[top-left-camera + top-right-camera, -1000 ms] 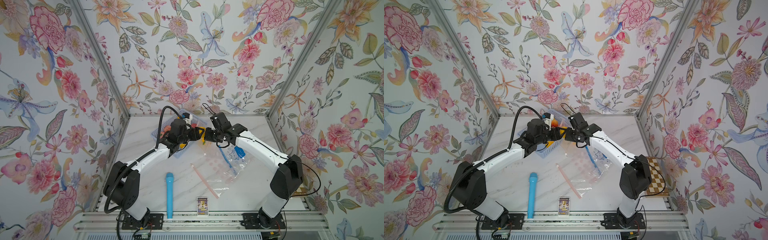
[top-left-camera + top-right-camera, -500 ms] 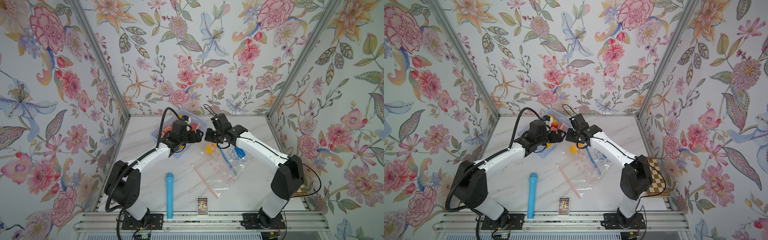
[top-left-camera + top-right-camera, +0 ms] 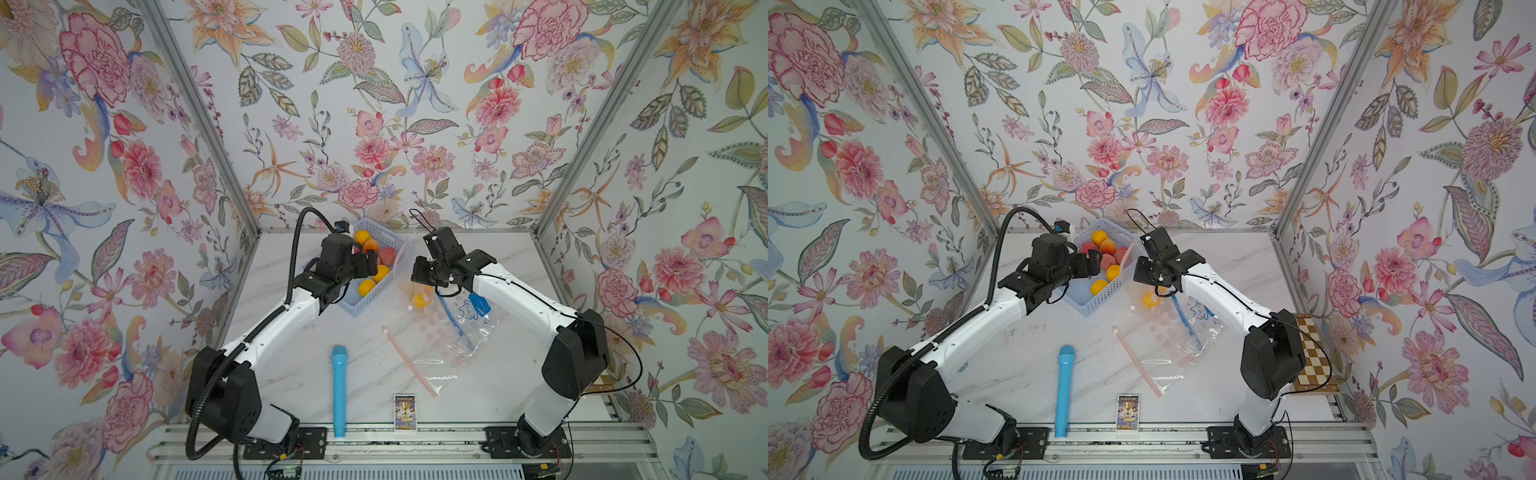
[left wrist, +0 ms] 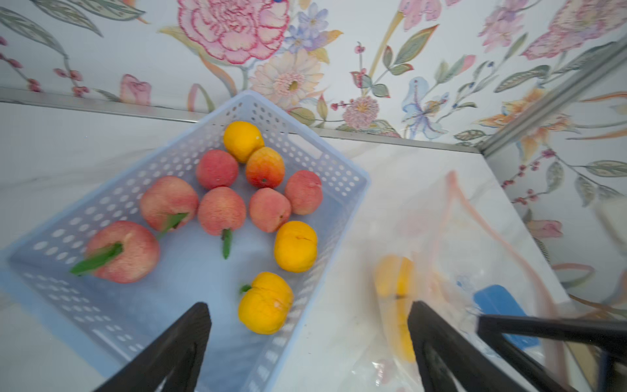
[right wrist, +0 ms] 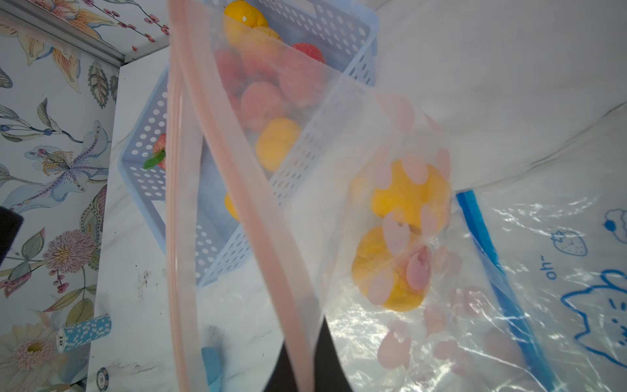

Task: Place the peach in a zip-top bag and seal the zipper
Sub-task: Place the peach in the zipper food storage bag, then pick up the peach from the basket.

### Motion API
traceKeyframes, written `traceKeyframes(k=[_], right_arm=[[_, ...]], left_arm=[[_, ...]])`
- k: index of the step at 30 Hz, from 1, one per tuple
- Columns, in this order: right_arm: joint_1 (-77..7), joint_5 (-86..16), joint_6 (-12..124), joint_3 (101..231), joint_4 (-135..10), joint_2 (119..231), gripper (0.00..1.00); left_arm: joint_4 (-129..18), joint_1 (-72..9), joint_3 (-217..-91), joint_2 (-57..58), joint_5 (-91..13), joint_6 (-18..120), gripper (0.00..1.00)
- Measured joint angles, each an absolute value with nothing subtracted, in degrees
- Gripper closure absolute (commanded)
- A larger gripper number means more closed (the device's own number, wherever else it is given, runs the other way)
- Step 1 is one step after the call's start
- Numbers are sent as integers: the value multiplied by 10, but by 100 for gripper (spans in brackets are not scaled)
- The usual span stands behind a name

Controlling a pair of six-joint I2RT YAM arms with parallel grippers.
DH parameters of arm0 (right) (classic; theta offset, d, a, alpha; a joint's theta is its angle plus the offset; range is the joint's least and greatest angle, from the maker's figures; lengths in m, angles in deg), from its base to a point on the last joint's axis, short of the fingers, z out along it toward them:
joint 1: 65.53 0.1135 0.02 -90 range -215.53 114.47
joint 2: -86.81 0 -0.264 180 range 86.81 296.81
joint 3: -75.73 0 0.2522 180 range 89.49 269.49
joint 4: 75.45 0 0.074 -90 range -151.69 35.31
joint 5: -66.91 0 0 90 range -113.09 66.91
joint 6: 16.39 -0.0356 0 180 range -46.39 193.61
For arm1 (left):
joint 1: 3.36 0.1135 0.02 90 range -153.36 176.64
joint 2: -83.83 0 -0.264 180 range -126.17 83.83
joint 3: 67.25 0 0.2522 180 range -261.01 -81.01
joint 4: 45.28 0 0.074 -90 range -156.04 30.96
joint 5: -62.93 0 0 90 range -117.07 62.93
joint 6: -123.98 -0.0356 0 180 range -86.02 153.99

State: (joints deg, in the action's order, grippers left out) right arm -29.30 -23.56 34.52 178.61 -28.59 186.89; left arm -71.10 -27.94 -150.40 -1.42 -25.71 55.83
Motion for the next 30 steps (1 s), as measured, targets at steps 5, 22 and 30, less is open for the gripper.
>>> traceKeyframes(k=[5,22,30], right_arm=[[-293,-236,345,1786,-286,1869,100],[-293,-237,343,1786,-286,1869,100],[-293,-237,343,1786,-286,1869,100]], left_arm=[[-766,-235,-1552,-85,-203,524,6],[-900,-156,-1742,-305,-172,438,8],[-919,-145,-1775,-348,-176,427,12]])
